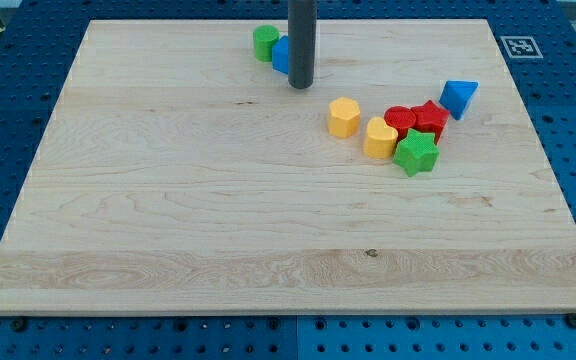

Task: Push the green circle a bit up

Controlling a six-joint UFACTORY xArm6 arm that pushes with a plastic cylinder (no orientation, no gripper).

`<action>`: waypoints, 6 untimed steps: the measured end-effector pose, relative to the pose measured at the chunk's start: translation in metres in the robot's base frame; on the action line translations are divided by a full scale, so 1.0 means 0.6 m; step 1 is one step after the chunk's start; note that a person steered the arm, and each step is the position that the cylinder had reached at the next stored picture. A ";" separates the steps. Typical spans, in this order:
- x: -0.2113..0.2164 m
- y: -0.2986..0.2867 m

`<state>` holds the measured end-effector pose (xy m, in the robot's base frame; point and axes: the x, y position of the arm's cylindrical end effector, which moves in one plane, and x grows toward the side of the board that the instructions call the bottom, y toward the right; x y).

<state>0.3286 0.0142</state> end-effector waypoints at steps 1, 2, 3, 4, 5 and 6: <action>0.007 -0.031; -0.019 -0.082; -0.094 -0.111; -0.127 -0.108; -0.136 -0.109; -0.146 -0.166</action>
